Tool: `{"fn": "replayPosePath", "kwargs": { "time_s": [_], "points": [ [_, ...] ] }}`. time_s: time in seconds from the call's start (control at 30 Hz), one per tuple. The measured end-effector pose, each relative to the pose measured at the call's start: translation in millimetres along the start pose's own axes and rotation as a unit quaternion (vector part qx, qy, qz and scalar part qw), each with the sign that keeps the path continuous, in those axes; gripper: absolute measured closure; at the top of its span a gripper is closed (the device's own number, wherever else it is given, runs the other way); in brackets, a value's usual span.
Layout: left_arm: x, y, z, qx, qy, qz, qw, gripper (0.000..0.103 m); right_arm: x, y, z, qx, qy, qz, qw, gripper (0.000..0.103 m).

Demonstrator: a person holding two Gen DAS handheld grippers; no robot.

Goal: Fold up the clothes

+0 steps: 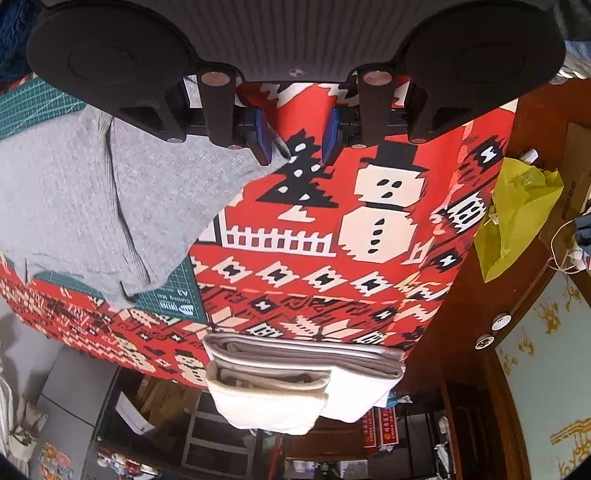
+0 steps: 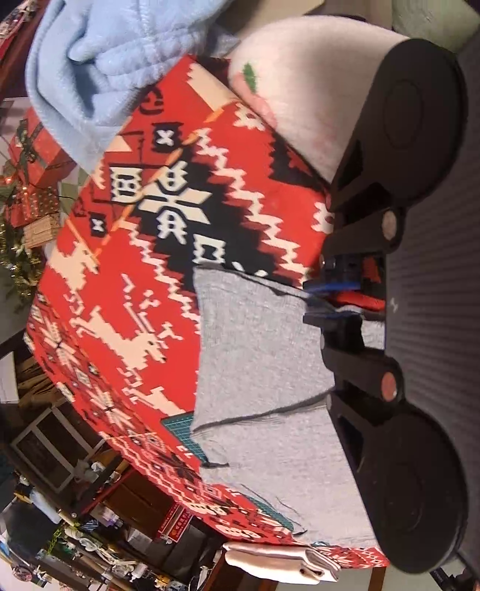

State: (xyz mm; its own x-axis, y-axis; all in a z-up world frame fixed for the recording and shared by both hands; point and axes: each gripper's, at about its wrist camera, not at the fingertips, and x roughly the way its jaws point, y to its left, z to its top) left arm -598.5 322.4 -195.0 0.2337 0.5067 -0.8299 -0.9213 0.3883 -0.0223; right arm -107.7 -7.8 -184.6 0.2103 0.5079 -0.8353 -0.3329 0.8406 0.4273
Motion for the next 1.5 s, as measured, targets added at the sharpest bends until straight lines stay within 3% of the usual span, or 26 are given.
{"fn": "replayPosePath", "kwargs": {
  "time_s": [0.2,0.23,0.27,0.4,0.5,0.63,0.73,0.8,0.83,0.9,0.97,1.07,1.27,1.4,1.5],
  "points": [
    [12,-7,2,0.023,0.005,-0.012,0.9996,0.075,-14,-5,8,-0.003,-0.022,0.003,1.000,0.086],
    [13,-8,2,0.026,0.003,-0.014,0.9995,0.085,-15,-6,10,-0.002,-0.023,0.003,1.000,0.086],
    [14,-9,2,0.029,0.002,-0.021,0.9994,0.101,-16,-7,11,-0.002,-0.025,0.003,1.000,0.086],
    [6,-9,1,0.042,-0.025,0.005,0.9988,0.101,-17,-2,11,-0.014,-0.028,0.000,0.999,0.086],
    [11,1,0,0.023,-0.012,0.006,0.9996,0.101,-14,-1,11,-0.017,-0.029,-0.002,0.999,0.086],
    [12,-6,0,0.041,-0.003,0.008,0.9991,0.100,-14,3,12,-0.028,-0.035,-0.013,0.999,0.083],
    [11,-4,2,0.034,0.002,0.015,0.9993,0.090,-23,11,11,-0.054,-0.057,-0.021,0.997,0.071],
    [9,-3,3,0.026,0.005,0.028,0.9993,0.073,-27,24,8,-0.087,-0.068,-0.033,0.993,0.063],
    [6,-4,4,0.024,0.001,0.033,0.9992,0.059,-30,31,7,-0.107,-0.073,-0.039,0.991,0.057],
    [-1,-7,7,0.022,-0.010,0.037,0.9990,0.049,-35,46,3,-0.146,-0.085,-0.051,0.984,0.041],
    [-10,-13,13,0.022,-0.020,0.031,0.9991,0.032,-39,63,0,-0.178,-0.094,-0.050,0.978,0.017],
    [-24,-32,26,0.016,-0.039,0.016,0.9990,0.016,-44,95,-5,-0.232,-0.108,-0.039,0.966,0.004],
    [-31,-104,39,0.068,-0.057,-0.022,0.9958,0.008,-25,163,-28,-0.345,-0.097,-0.029,0.933,0.000],
    [-20,-155,33,0.116,-0.067,-0.052,0.9897,0.008,2,192,-45,-0.374,-0.071,-0.048,0.923,0.000],
    [-9,-179,24,0.140,-0.077,-0.068,0.9848,0.016,23,202,-53,-0.378,-0.046,-0.054,0.923,0.000]
  ]
}}
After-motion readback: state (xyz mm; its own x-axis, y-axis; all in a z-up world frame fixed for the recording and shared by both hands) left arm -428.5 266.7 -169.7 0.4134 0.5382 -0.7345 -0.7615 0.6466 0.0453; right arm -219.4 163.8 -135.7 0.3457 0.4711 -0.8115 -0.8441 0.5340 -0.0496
